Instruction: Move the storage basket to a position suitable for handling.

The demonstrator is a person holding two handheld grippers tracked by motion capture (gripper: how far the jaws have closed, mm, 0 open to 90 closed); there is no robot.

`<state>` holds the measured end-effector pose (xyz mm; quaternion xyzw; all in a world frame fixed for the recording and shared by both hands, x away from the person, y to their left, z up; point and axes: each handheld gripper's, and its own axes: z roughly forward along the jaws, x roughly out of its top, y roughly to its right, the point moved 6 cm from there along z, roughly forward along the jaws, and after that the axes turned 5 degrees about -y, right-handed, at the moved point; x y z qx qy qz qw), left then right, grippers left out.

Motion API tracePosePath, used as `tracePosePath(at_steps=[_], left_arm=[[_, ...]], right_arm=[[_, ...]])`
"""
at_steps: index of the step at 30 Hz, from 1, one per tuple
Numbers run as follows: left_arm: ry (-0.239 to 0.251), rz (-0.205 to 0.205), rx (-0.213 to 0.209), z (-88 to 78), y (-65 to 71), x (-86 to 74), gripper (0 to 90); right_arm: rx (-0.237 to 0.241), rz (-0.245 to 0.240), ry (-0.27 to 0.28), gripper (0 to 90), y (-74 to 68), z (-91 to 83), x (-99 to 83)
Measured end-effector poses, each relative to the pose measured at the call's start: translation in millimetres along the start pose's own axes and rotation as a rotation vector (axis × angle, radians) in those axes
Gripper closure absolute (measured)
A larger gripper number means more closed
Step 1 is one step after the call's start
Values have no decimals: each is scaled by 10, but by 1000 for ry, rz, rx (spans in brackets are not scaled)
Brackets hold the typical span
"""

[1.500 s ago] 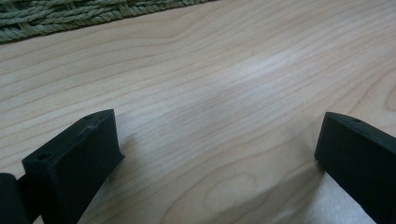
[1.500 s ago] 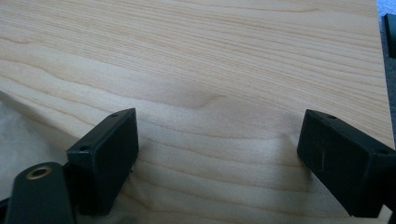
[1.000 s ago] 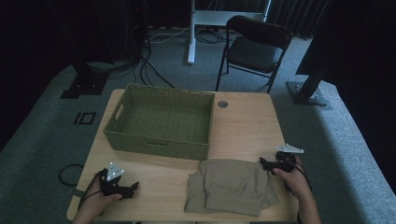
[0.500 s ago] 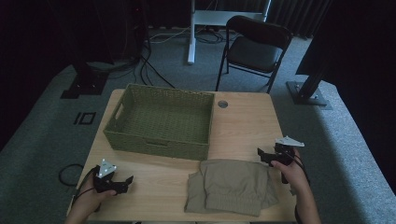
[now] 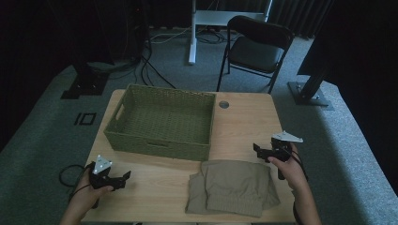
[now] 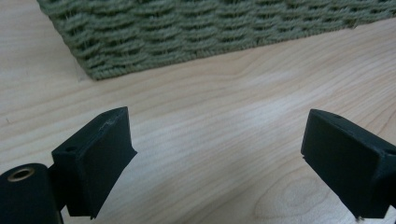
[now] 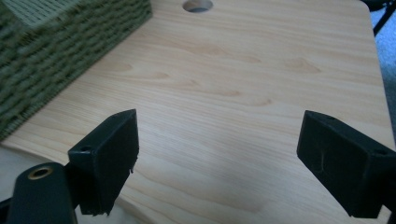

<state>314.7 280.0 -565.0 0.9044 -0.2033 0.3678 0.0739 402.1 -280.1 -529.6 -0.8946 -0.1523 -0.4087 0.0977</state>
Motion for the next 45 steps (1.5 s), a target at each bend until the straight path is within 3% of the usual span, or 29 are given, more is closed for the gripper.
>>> tracePosePath(at_steps=[3, 13, 16, 21, 29, 34, 42, 45], left_arm=[[11, 1, 3, -23, -24, 60, 97], [58, -5, 16, -110, -108, 237, 96], [65, 3, 33, -149, -157, 292, 96], [88, 18, 27, -265, -189, 434, 96], [132, 20, 31, -404, -256, 674, 96], [139, 27, 25, -412, -245, 734, 96], [180, 0, 22, -413, -325, 902, 100], [204, -17, 53, -375, -395, 1005, 100]], right_arm=[[22, -24, 13, 125, -123, -25, 66], [61, -36, 54, 126, -392, -92, 191], [75, -47, 58, 126, -471, -104, 228], [99, -62, 70, 128, -611, -134, 301], [130, -72, 75, 128, -785, -113, 377], [150, -74, 83, 128, -870, -96, 422], [173, -99, 106, 128, -1035, -101, 556], [192, -114, 112, 128, -1161, -78, 644]])
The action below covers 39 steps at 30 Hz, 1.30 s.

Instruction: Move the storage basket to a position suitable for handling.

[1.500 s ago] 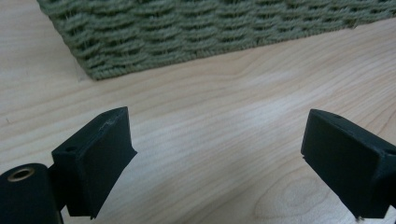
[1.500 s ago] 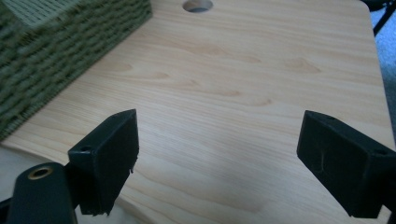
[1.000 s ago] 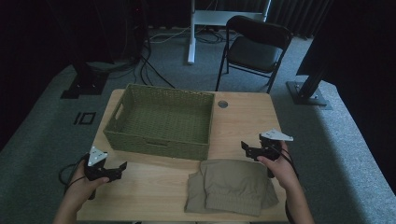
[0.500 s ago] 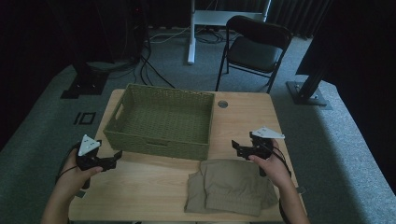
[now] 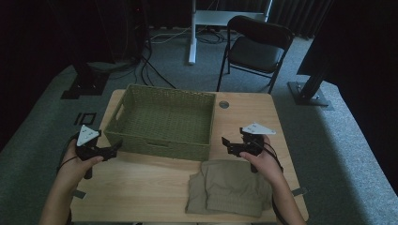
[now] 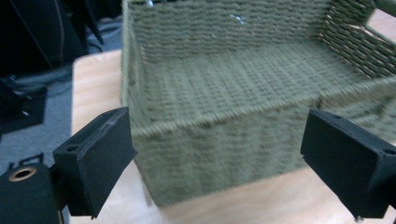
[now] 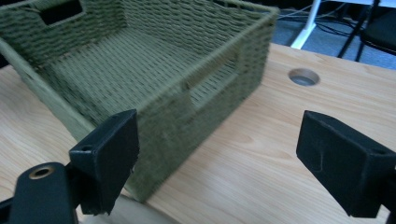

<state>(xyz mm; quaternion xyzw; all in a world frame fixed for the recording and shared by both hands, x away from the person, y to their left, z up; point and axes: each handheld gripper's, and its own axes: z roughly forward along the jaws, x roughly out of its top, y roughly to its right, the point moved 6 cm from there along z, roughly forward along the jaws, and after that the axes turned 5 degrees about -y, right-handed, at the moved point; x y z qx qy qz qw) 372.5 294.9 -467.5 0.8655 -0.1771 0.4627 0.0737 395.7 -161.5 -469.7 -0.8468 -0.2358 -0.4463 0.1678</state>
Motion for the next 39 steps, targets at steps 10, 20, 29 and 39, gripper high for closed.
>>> tracePosePath(at_steps=[10, 20, 29, 39], left_arm=[[22, -52, 46, 214, -234, 184, 125], [-15, -55, 109, 473, -436, 187, 184], [14, -117, 183, 551, -596, 150, 394], [-82, -97, 178, 738, -629, 19, 521]], right_arm=[[21, -17, 10, 129, -195, 170, 277], [-3, 14, 1, 137, -324, 405, 335], [-23, 77, -18, 249, -444, 587, 213], [-88, 4, -76, 335, -580, 746, 66]])
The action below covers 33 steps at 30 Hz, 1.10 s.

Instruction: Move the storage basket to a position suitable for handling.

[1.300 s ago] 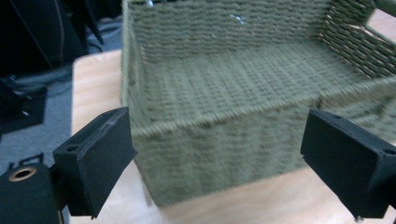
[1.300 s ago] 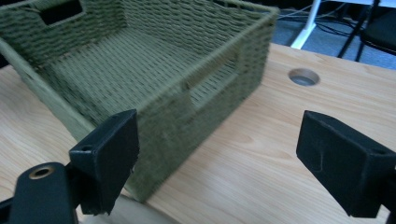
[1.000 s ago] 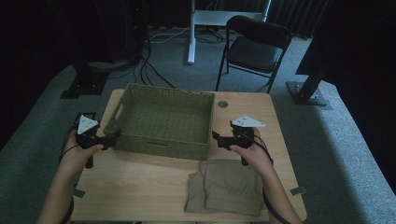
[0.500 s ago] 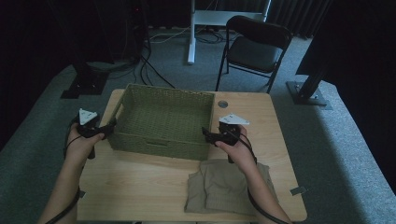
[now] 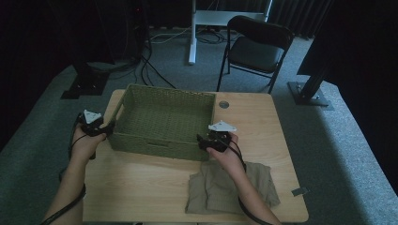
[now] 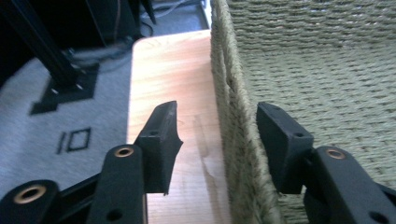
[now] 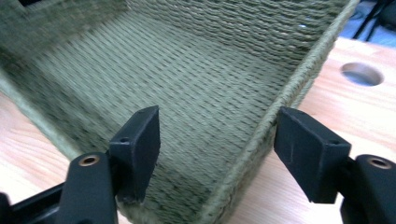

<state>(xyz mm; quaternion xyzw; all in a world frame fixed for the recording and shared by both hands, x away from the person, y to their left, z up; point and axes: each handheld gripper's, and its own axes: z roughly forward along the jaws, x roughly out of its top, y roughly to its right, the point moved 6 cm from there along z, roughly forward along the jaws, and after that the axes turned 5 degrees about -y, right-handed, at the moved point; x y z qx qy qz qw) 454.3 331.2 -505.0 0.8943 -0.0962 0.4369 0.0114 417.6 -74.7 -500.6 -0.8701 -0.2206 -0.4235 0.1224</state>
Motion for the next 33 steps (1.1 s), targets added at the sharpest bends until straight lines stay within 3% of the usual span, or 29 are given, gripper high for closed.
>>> tracePosePath(at_steps=[3, 5, 9, 11, 14, 18, 27, 31, 33], left_arm=[[-2, -4, 0, 25, 4, 9, 572], [-18, -11, -1, 34, 25, 14, 620], [-35, 1, -10, 34, 101, 22, 769], [-43, -24, -7, 35, 125, 15, 836], [-41, -42, 12, 33, 139, 10, 843], [-43, -52, 23, 20, 159, -1, 846], [-34, -86, 22, -38, 226, -51, 846], [-46, -92, 29, -75, 270, -73, 846], [-60, -112, 32, -105, 305, -86, 847]], right_arm=[[-19, 21, -44, 449, 17, -5, -26], [-23, 48, -49, 456, 27, 2, -32], [-50, 48, -52, 563, 45, 8, -45], [-73, 33, -60, 598, 70, 13, -56], [-63, 55, -61, 616, 66, 17, -61], [-79, 41, -59, 652, 65, 19, -50], [-94, 63, -55, 700, 120, 23, -47], [-109, 57, -56, 718, 150, 26, -45], [-113, 76, -63, 729, 181, 24, -47]])
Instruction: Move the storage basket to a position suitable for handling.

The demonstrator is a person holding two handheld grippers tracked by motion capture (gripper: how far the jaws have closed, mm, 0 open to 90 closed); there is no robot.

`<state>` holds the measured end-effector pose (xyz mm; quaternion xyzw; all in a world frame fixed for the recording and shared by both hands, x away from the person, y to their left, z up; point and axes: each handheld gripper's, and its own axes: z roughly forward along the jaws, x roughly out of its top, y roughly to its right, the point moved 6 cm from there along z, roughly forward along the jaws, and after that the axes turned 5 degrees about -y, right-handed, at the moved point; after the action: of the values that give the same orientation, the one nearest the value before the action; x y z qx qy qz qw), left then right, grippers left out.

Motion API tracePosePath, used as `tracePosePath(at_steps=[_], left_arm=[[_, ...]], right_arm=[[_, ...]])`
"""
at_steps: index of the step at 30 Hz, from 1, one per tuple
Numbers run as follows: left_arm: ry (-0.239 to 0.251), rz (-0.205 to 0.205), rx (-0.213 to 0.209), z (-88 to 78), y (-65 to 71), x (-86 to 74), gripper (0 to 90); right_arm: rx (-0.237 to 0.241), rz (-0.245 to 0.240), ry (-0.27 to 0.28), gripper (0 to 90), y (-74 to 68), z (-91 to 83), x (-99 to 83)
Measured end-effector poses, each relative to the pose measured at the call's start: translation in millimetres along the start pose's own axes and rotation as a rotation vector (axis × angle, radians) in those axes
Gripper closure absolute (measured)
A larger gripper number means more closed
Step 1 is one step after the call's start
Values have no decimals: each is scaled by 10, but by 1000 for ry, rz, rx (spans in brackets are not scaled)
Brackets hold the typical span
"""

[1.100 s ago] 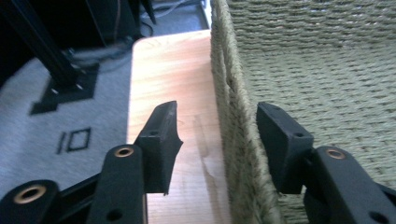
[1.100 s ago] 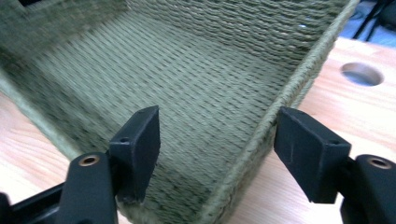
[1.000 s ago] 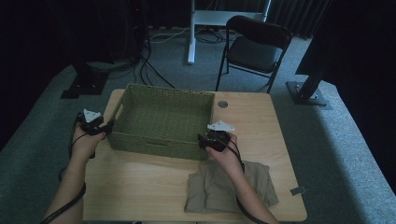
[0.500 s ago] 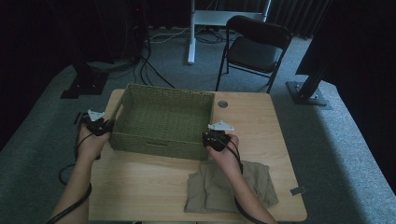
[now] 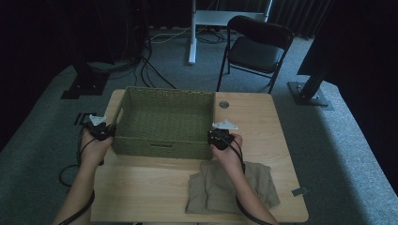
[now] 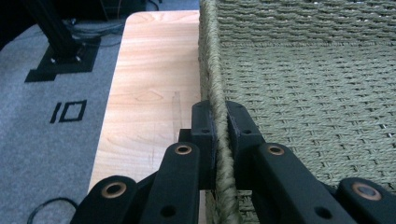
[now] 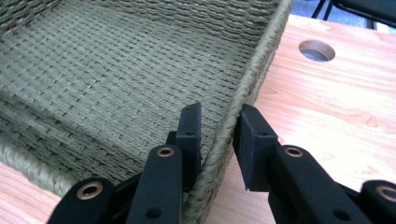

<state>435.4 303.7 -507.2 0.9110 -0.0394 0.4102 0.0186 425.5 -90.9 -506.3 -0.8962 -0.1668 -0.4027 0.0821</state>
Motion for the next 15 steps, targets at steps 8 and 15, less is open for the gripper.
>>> tracePosePath(at_steps=[8, 15], left_arm=[[-13, -12, -4, -68, 117, -55, 846], [-5, -17, -15, -111, 212, -106, 845]], right_arm=[[-21, -2, 0, 759, 93, -7, -6], [-26, 14, -5, 771, 173, -42, -36]])
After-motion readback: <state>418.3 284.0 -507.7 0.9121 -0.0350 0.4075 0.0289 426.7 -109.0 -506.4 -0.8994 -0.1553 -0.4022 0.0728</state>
